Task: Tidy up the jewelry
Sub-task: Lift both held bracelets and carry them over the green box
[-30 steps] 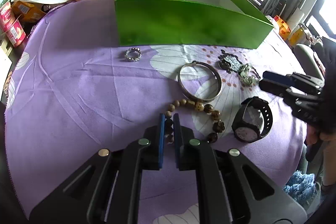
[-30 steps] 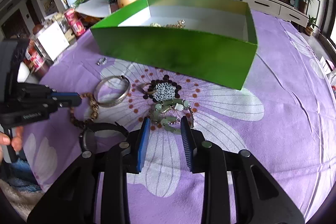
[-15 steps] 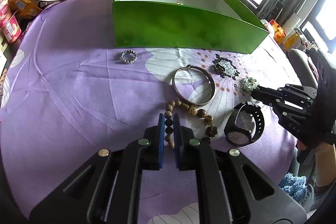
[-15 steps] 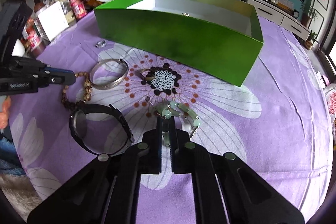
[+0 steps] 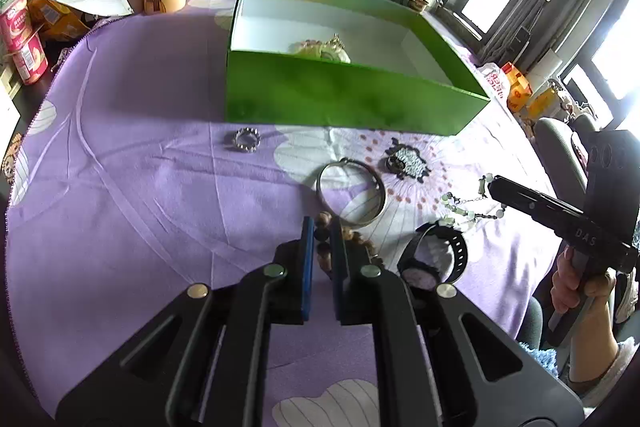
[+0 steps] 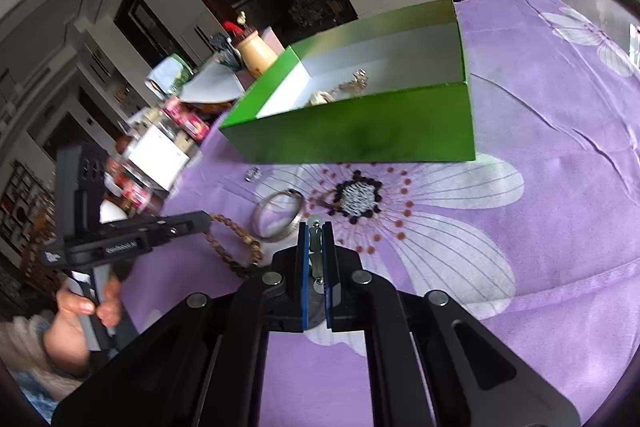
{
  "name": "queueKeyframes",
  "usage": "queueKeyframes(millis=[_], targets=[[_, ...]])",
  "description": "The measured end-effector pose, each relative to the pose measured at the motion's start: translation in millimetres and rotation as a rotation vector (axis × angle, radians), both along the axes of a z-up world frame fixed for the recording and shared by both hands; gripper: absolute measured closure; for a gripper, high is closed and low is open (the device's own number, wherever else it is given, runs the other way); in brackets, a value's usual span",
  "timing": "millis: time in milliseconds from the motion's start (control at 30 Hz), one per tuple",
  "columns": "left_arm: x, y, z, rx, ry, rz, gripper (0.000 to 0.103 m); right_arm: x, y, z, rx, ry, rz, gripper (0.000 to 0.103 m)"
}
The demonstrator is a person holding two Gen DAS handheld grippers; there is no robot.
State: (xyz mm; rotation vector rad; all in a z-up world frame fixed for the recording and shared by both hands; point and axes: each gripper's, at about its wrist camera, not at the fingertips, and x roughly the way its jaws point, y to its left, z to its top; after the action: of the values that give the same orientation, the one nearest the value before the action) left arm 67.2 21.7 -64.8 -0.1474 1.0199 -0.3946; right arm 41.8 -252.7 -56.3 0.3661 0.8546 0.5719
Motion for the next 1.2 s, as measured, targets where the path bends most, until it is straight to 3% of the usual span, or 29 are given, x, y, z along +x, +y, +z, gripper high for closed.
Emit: queueKeyframes(millis=[333, 1200], targets=[[2, 9, 25, -0.036, -0.029, 0.043, 0.095, -3, -4, 22, 0.084, -0.022, -0.003, 0.097], [37, 1, 104, -0.030, -0.185, 0.034, 0.095, 24, -2, 71, 0.109, -0.120, -0.013, 0.097]])
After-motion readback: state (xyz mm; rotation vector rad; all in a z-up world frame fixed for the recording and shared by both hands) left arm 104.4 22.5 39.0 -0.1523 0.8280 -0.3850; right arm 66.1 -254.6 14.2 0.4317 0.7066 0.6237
